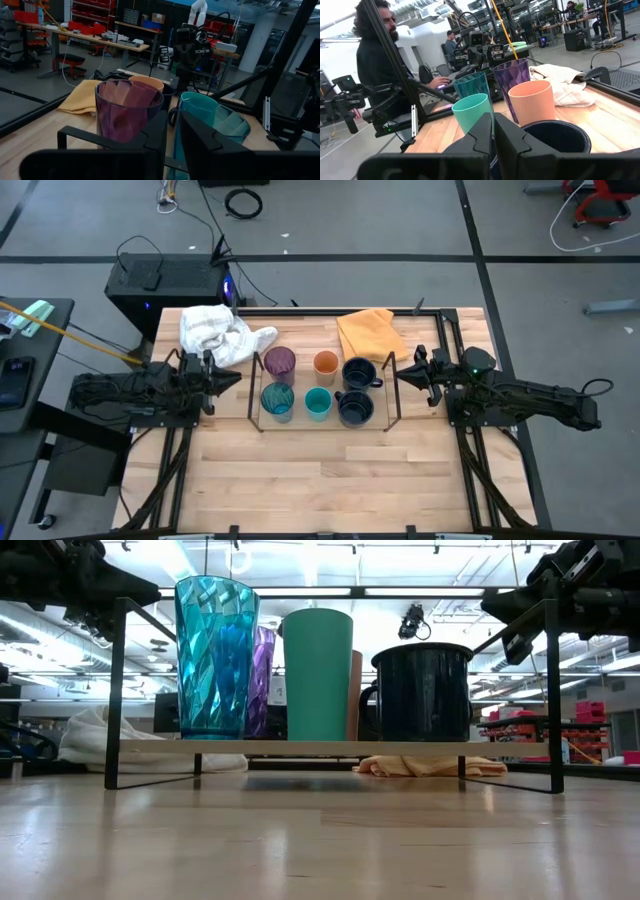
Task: Stack small to large cups/mugs on shelf
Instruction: Return to Home Position
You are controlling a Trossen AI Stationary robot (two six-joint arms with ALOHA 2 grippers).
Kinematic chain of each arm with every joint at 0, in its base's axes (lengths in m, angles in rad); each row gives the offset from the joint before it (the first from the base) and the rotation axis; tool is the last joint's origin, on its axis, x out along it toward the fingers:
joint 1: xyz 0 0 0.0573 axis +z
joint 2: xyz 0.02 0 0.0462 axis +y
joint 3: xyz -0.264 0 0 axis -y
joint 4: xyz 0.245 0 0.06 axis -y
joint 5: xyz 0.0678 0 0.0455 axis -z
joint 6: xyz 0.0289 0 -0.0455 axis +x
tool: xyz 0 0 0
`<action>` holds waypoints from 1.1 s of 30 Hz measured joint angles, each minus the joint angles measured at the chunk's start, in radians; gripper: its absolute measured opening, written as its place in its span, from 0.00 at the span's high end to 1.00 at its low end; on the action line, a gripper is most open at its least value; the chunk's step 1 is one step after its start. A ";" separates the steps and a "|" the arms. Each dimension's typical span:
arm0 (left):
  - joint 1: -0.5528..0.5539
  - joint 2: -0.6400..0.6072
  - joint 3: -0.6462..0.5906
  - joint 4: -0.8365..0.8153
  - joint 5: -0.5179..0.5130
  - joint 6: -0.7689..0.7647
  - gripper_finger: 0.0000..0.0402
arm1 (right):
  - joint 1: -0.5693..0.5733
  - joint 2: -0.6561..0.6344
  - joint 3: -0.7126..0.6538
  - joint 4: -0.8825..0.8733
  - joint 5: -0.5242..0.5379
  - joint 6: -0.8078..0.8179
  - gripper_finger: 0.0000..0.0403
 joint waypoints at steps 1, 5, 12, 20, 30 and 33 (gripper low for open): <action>0.000 0.000 0.000 0.000 0.000 0.001 0.85 | 0.000 0.000 0.000 0.000 0.000 0.000 0.94; 0.000 0.000 0.000 0.000 0.000 0.000 0.86 | 0.000 0.000 0.000 0.000 0.000 0.000 0.94; 0.000 0.000 0.000 0.000 0.000 0.000 0.87 | 0.000 0.000 0.000 0.000 0.000 0.000 0.94; 0.000 0.000 0.000 0.000 0.000 0.001 0.85 | 0.000 0.000 0.000 0.000 0.000 0.000 0.94; 0.000 0.000 0.000 0.000 0.000 0.000 0.87 | 0.000 0.000 0.000 0.000 0.000 0.000 0.94; 0.000 0.000 0.000 0.000 0.000 0.001 0.87 | 0.000 0.000 0.000 0.000 0.000 0.000 0.94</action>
